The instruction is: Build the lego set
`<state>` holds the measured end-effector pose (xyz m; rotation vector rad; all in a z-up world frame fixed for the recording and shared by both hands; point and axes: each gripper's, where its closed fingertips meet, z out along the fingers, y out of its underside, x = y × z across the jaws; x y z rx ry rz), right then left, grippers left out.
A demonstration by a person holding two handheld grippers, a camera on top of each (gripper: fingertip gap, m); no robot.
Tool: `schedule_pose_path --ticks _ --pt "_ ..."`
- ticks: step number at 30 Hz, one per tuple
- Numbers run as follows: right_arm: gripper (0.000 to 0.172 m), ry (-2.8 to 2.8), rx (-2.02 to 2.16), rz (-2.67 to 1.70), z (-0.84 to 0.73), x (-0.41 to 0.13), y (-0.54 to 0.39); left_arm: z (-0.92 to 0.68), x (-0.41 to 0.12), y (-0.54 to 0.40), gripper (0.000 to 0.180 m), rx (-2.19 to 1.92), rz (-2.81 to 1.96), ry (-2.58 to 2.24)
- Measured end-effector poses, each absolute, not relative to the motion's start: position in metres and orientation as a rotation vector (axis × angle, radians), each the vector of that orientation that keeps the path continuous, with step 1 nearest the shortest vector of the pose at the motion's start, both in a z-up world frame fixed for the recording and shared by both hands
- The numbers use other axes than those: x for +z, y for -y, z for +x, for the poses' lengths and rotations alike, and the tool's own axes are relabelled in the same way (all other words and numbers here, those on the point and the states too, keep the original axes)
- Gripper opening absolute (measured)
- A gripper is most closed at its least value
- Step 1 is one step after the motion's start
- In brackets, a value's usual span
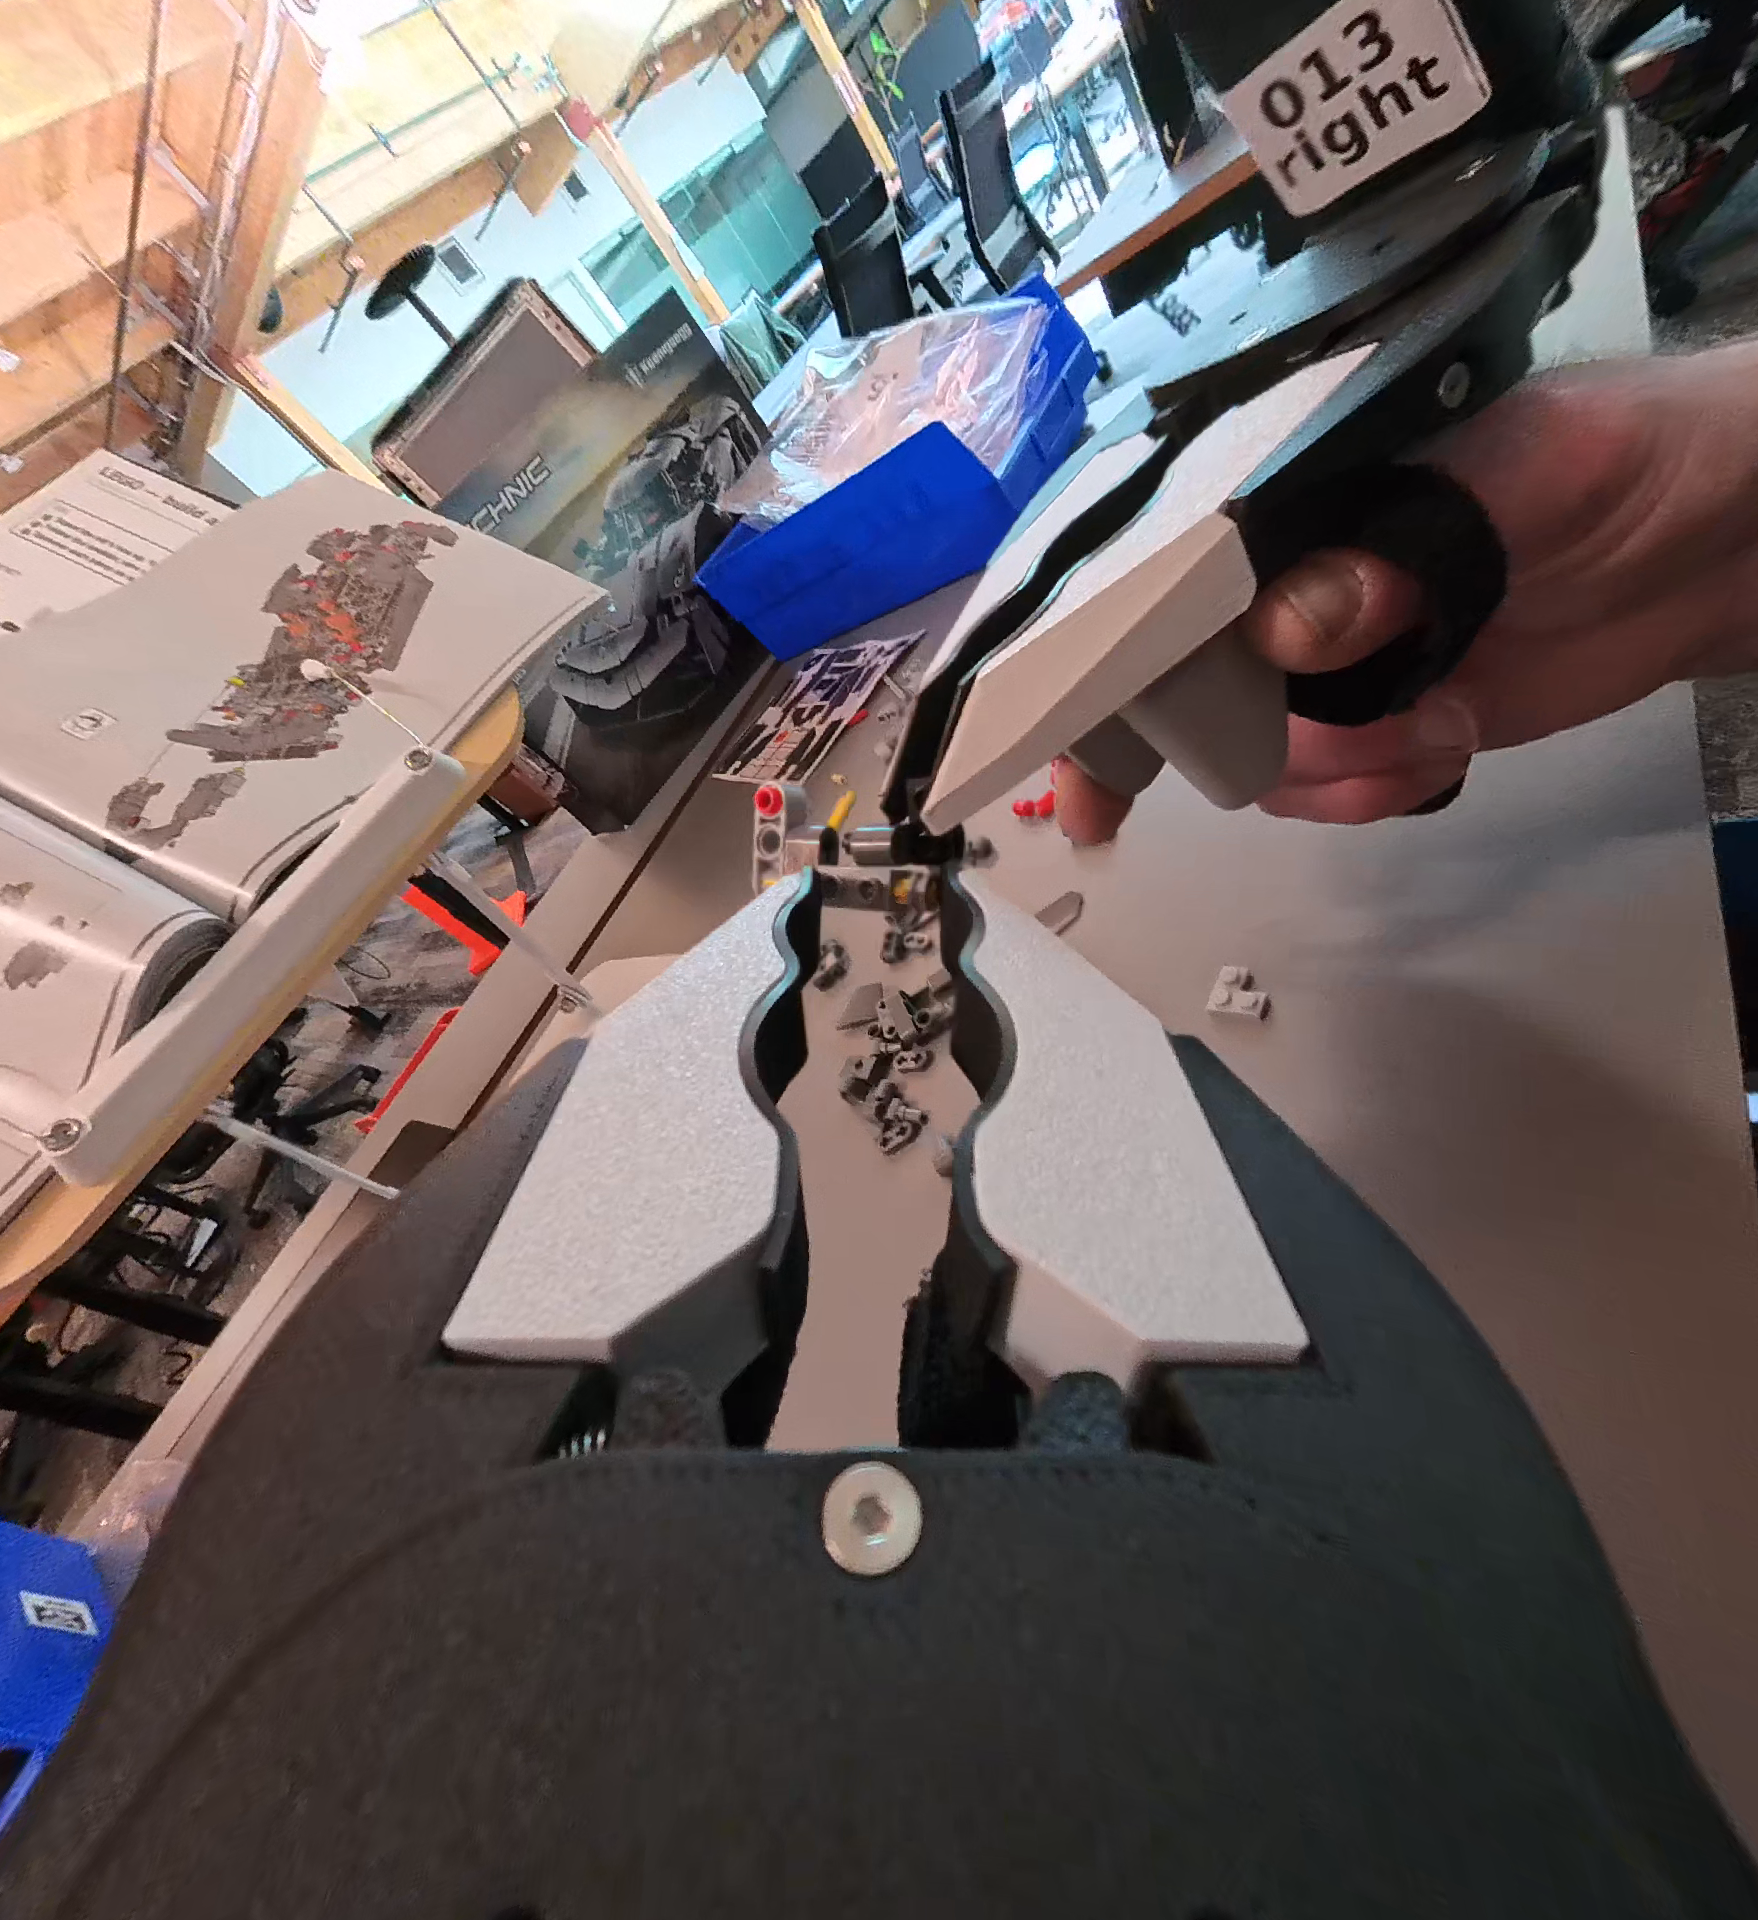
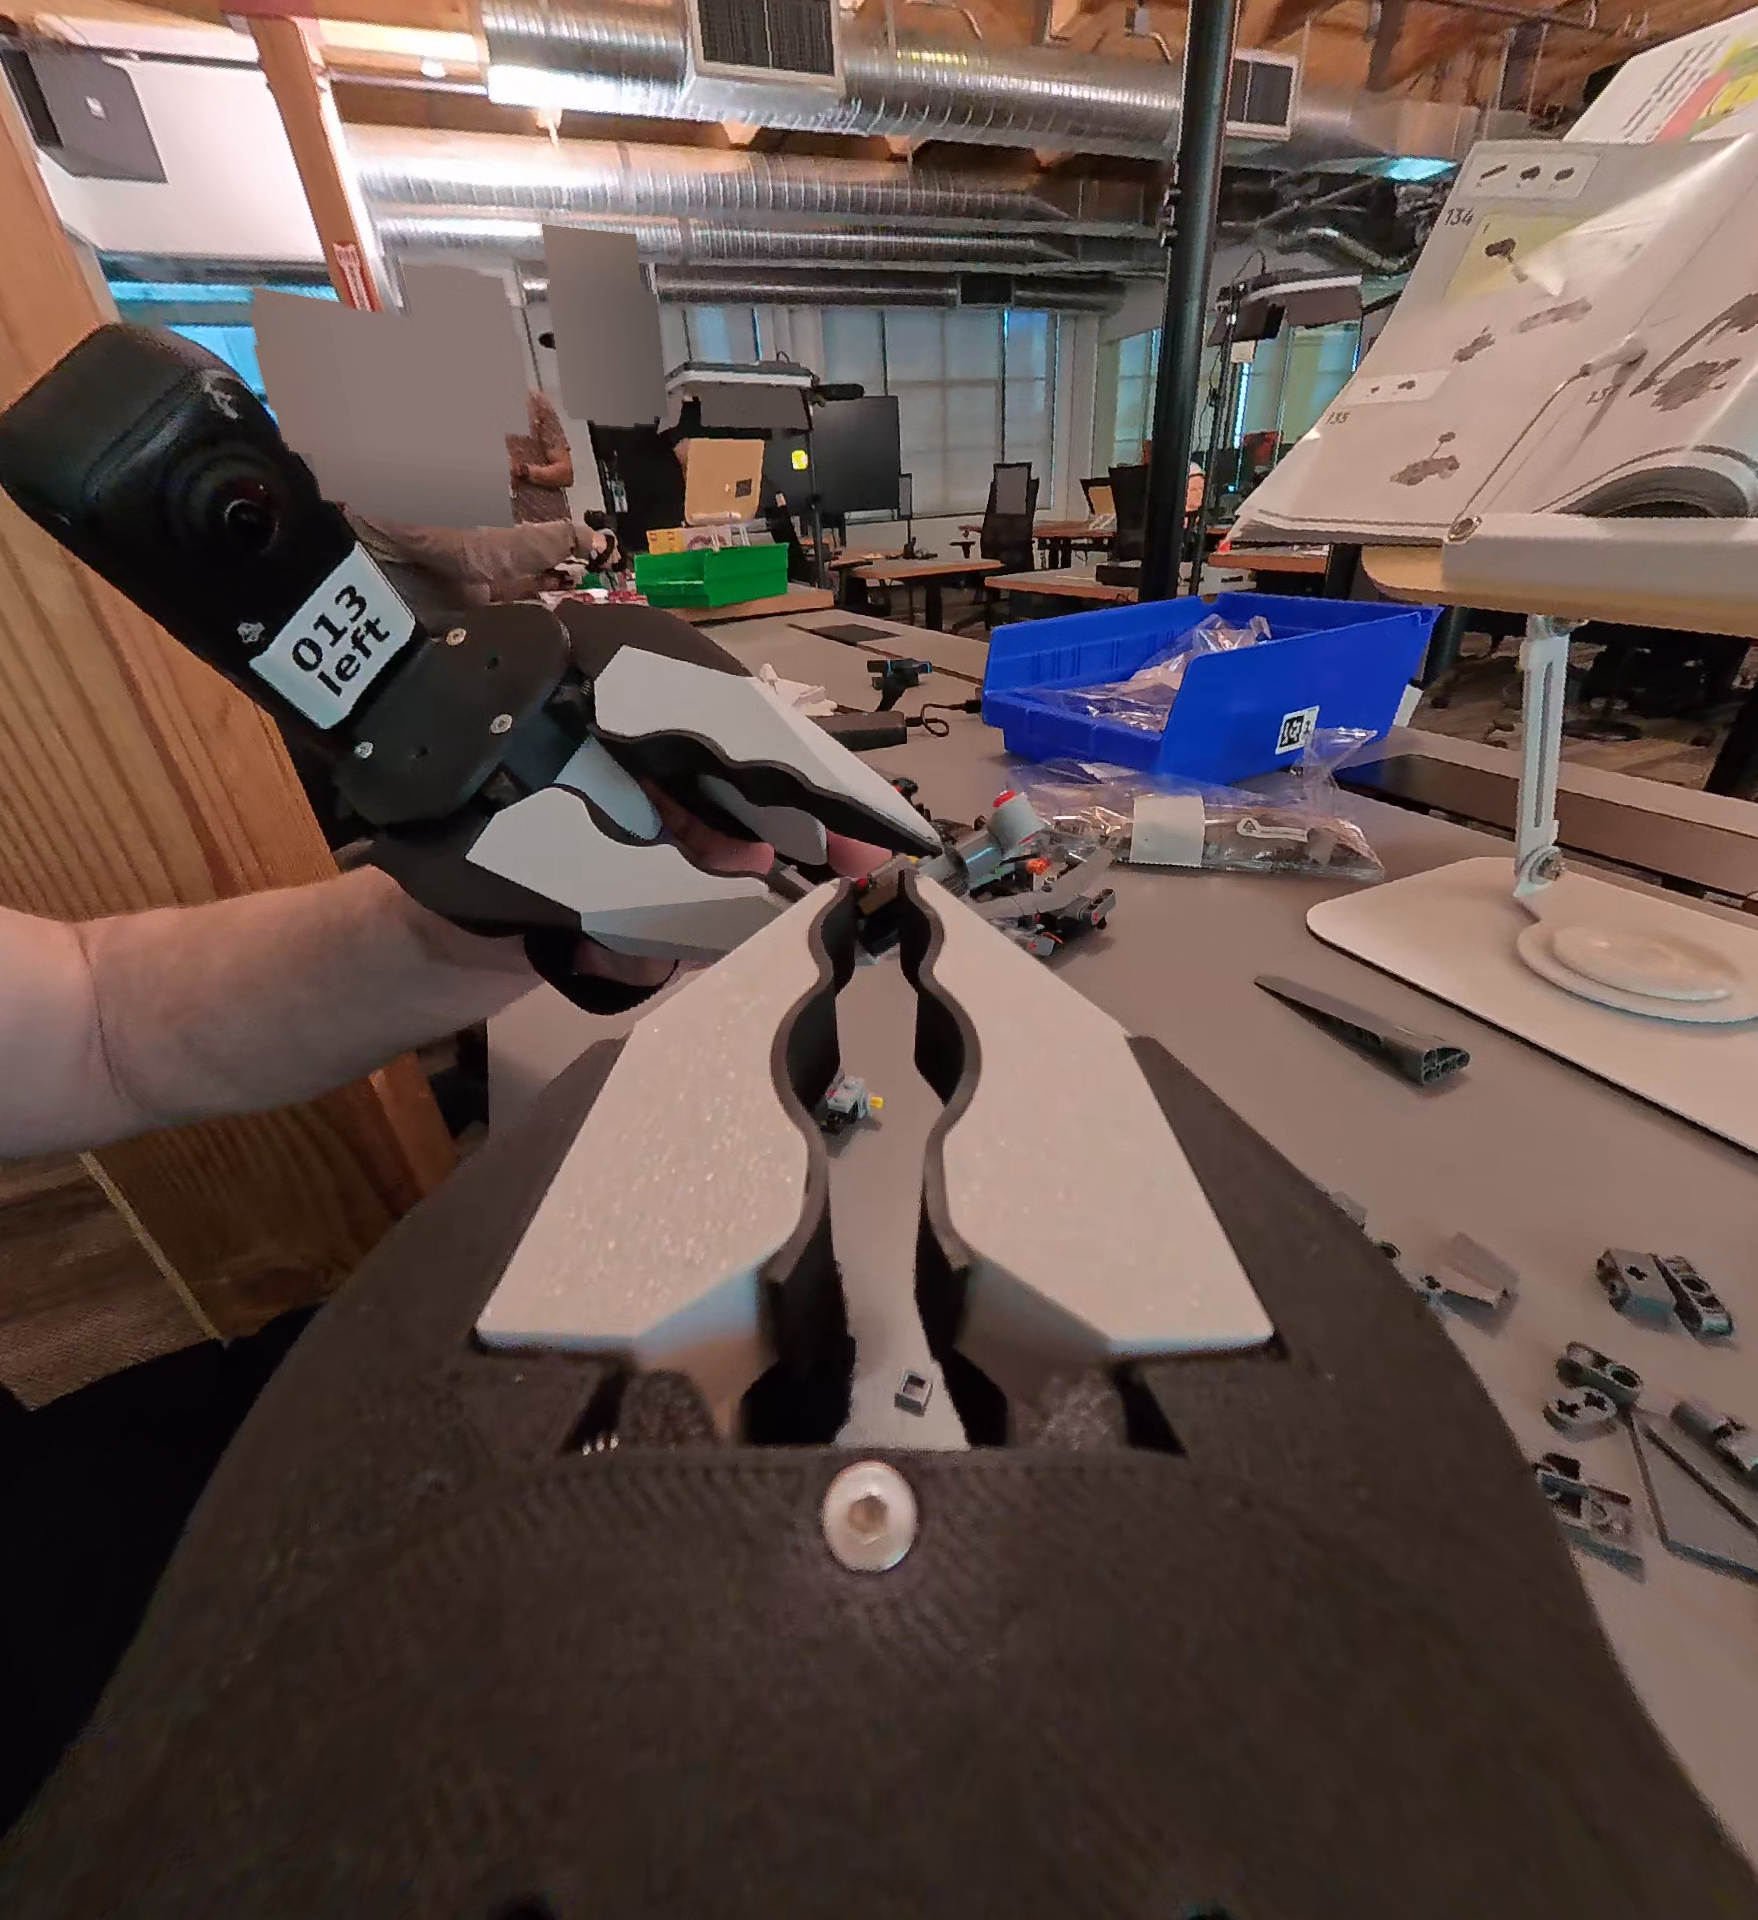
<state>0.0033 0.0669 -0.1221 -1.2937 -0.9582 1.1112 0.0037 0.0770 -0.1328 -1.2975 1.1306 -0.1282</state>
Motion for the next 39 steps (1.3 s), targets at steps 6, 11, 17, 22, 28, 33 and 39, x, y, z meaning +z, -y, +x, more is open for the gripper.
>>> schedule_pose_path --ticks 6,11,17,22,28,33,39 --pt "0.005 0.940 1.176 -1.273 0.003 -0.116 -0.066 0.005 -0.127 -0.075 0.020 -0.139 -1.264 -1.124" --pt "0.005 0.935 1.191 -1.245 0.005 -0.111 -0.064 0.007 -0.124 -0.074 0.020 -0.147 -1.244 -1.112" --pt "0.004 0.932 1.182 -1.222 0.006 -0.109 -0.063 0.008 -0.121 -0.072 0.020 -0.160 -1.237 -1.108" --pt "0.004 0.933 1.156 -1.203 0.008 -0.107 -0.062 0.010 -0.120 -0.071 0.020 -0.168 -1.235 -1.112" --pt "0.005 0.936 1.119 -1.187 0.008 -0.106 -0.061 0.011 -0.118 -0.070 0.020 -0.176 -1.232 -1.108" --pt "0.005 0.935 1.096 -1.173 0.007 -0.104 -0.060 0.010 -0.116 -0.069 0.020 -0.175 -1.222 -1.106" --pt "0.005 0.933 1.095 -1.168 0.006 -0.104 -0.060 0.009 -0.116 -0.069 0.020 -0.171 -1.218 -1.106"
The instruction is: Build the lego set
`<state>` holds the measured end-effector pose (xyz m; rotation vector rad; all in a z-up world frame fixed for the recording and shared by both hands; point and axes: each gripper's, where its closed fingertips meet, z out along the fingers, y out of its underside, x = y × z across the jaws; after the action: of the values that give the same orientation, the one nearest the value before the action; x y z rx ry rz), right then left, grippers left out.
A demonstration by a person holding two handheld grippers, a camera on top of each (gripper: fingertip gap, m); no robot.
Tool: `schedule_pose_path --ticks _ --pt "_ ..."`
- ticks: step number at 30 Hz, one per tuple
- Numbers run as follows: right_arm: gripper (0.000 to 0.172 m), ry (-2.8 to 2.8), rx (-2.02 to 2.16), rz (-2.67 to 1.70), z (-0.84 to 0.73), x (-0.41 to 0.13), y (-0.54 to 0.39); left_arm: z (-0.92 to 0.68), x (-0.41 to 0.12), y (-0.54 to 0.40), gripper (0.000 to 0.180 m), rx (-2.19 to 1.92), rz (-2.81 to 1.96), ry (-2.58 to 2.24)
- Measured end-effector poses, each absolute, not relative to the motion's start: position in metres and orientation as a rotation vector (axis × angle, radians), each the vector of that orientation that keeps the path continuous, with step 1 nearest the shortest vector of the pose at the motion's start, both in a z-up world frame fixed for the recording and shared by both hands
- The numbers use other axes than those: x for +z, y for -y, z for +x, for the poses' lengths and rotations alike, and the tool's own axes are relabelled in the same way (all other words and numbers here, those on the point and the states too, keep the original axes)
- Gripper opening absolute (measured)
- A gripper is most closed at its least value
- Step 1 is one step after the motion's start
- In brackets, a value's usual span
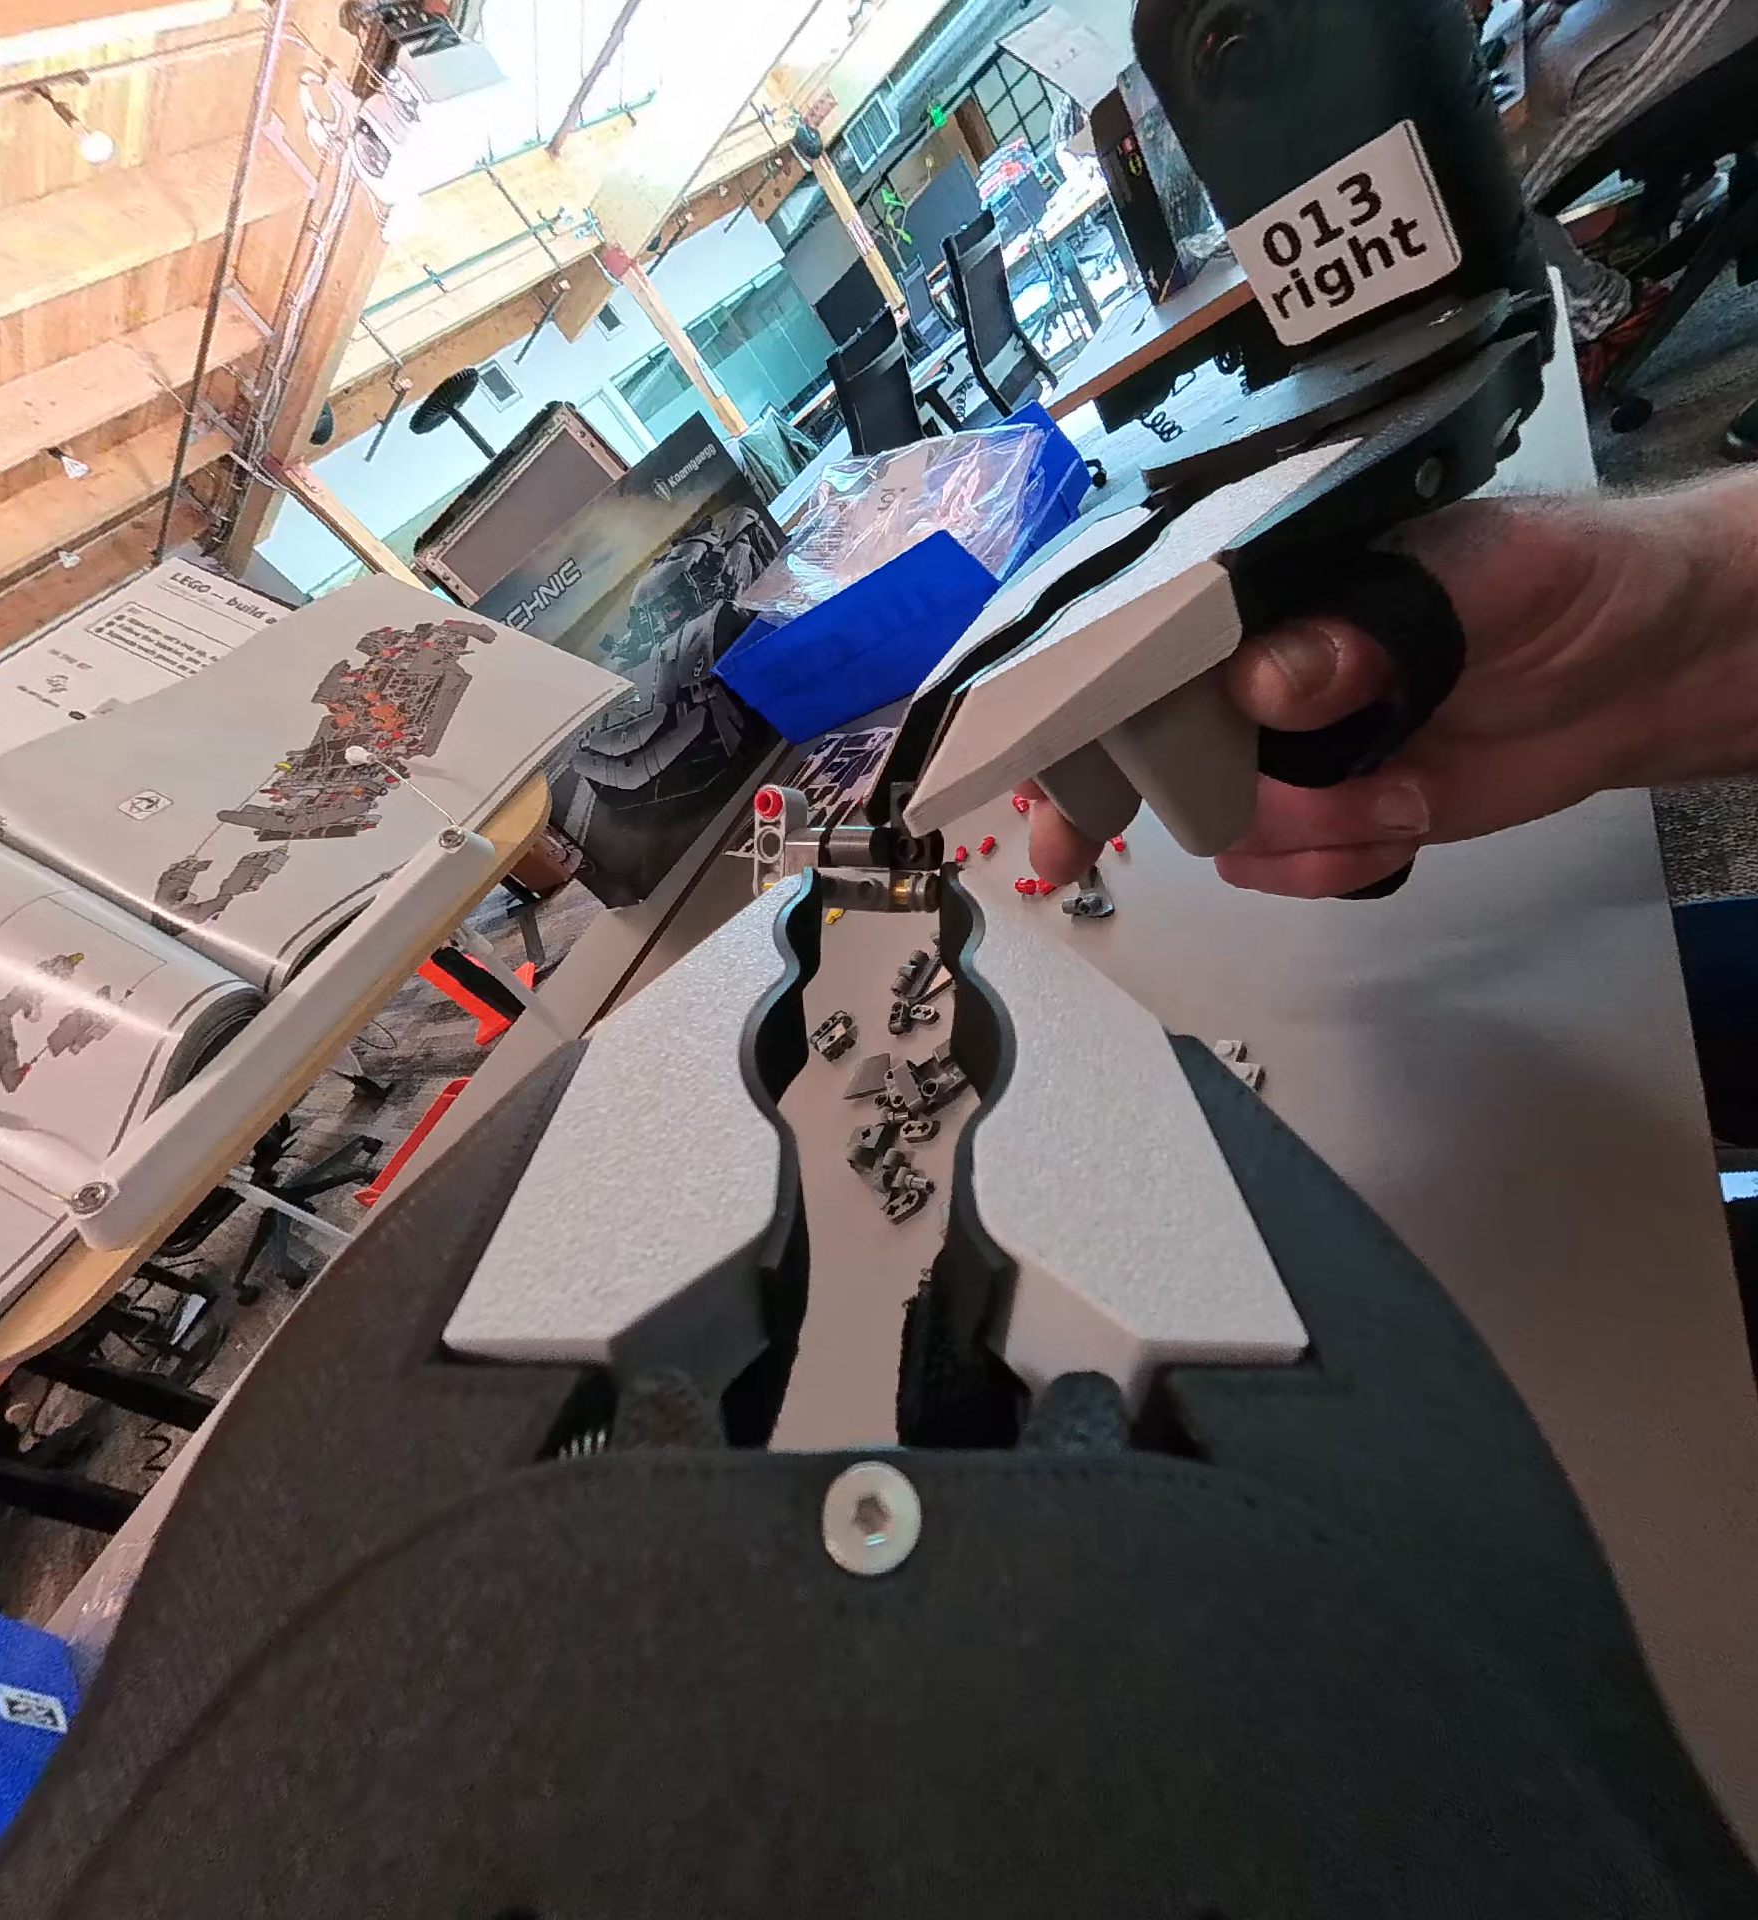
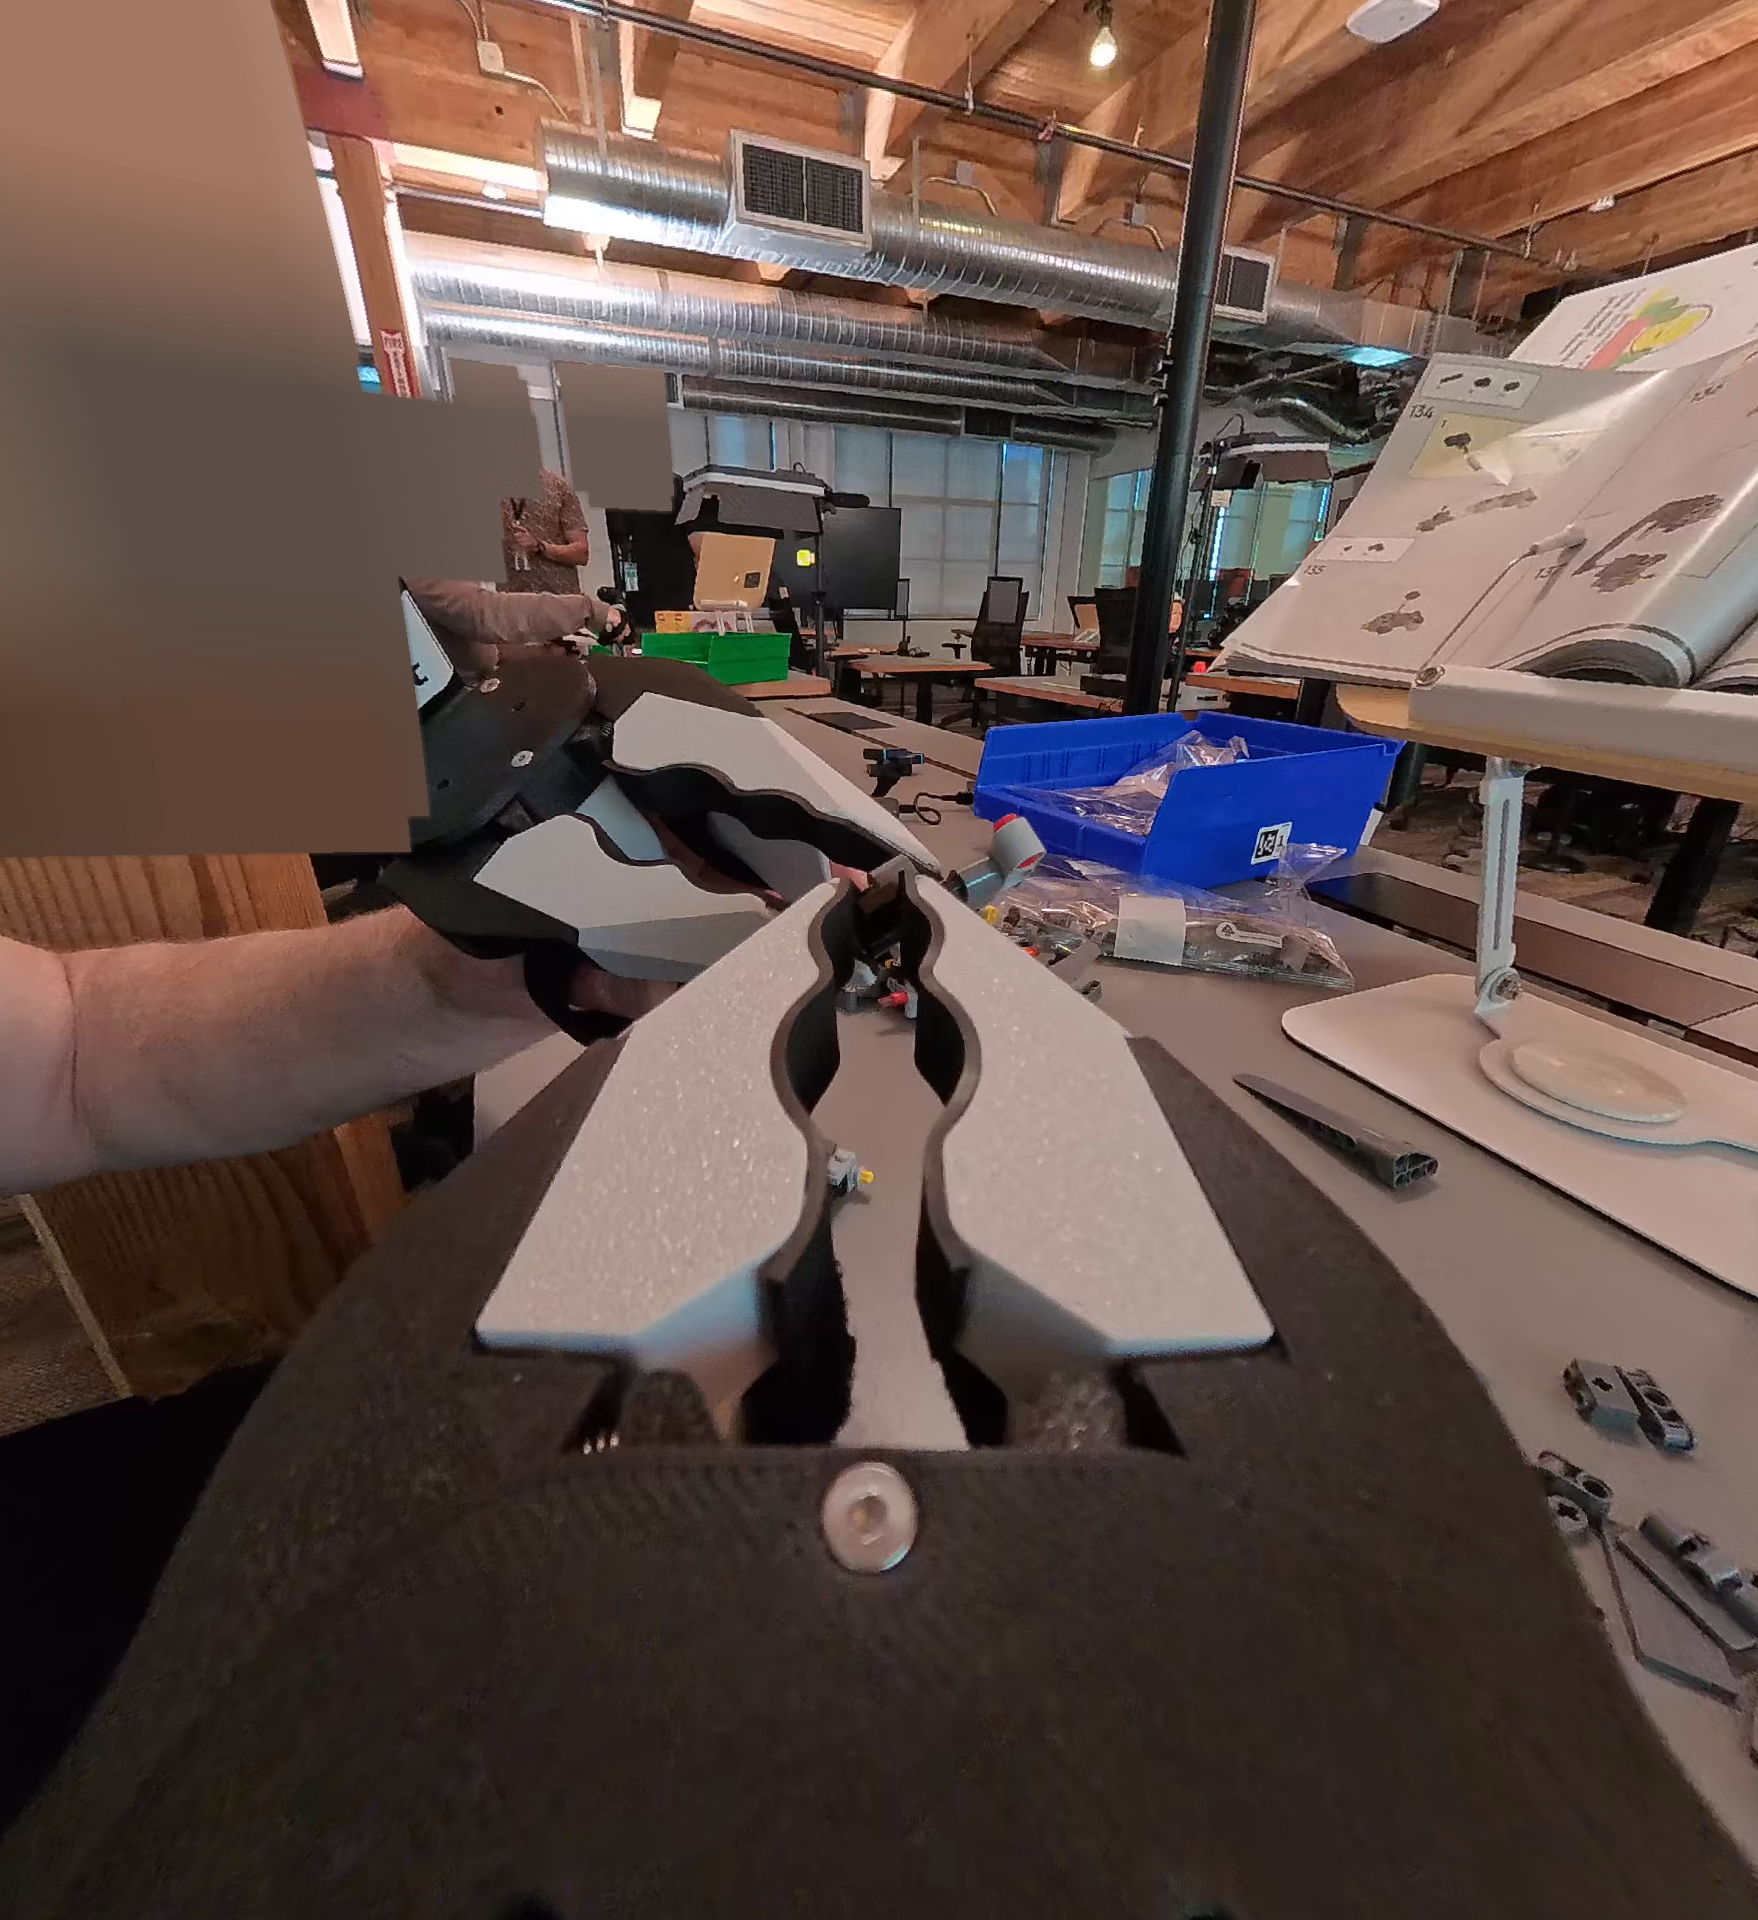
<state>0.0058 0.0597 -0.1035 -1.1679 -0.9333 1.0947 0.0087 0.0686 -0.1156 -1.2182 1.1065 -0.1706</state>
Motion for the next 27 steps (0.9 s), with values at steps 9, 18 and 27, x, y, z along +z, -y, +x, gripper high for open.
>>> schedule_pose_path --ticks 9,18,27 --pt "0.004 0.937 1.087 -1.165 0.0023 -0.1047 -0.0586 0.0056 -0.1172 -0.0675 0.020 -0.167 -1.225 -1.096" --pt "0.004 0.933 1.102 -1.176 0.0009 -0.1054 -0.0591 0.0041 -0.1177 -0.0677 0.020 -0.143 -1.221 -1.100" --pt "0.005 0.941 1.095 -1.175 0.0005 -0.1073 -0.0600 0.0038 -0.1199 -0.0684 0.019 -0.135 -1.231 -1.104"
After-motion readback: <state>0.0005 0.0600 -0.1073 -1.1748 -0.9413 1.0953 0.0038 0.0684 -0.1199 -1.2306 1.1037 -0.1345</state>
